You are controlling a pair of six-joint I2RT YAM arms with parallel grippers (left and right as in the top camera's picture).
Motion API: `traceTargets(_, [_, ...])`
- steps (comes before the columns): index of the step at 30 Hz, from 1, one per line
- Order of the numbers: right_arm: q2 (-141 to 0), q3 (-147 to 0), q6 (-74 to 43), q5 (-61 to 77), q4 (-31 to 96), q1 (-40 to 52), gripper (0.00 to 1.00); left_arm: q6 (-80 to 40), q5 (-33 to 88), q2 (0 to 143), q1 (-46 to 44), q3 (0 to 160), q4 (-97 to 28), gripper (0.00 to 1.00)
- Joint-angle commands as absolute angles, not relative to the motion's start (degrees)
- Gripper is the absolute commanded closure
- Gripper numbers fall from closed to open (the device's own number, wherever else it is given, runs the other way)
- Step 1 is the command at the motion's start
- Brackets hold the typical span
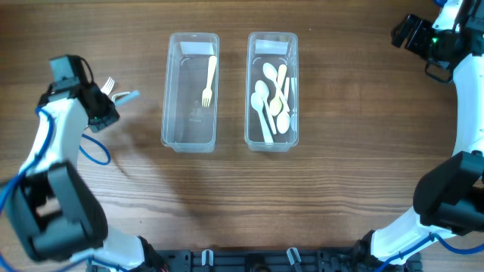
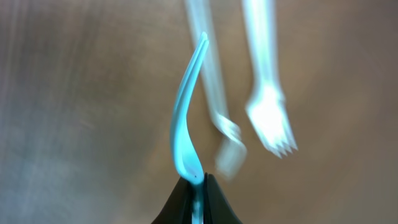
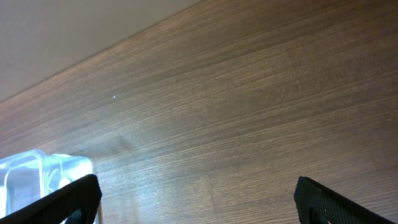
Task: Pack container
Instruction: 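Carry the light-blue fork into the left container and release it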
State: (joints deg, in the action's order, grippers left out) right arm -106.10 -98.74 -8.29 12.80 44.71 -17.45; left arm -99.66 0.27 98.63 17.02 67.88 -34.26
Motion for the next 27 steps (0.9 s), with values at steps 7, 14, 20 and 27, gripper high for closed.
traceTargets(7, [-105.5, -98.9, -7.7, 12.3, 44.6, -17.5, 0.00, -74.7, 10.8, 81.1, 15.9, 67.9, -10.5, 0.96])
traceTargets(14, [-105.5, -98.9, -7.6, 12.3, 44.6, -17.5, 0.00, -26.8, 19.3, 81.4, 7.6, 67.9, -4.4, 0.96])
traceTargets(20, [-105.5, -98.9, -7.6, 12.3, 44.6, -17.5, 0.00, -5.0, 18.4, 85.3, -1.0, 67.9, -9.6, 0.96])
traceTargets(27, [-105.5, -98.9, -7.7, 12.2, 44.6, -17.5, 0.00, -1.7, 18.0, 92.9, -2.8, 67.9, -16.0, 0.91])
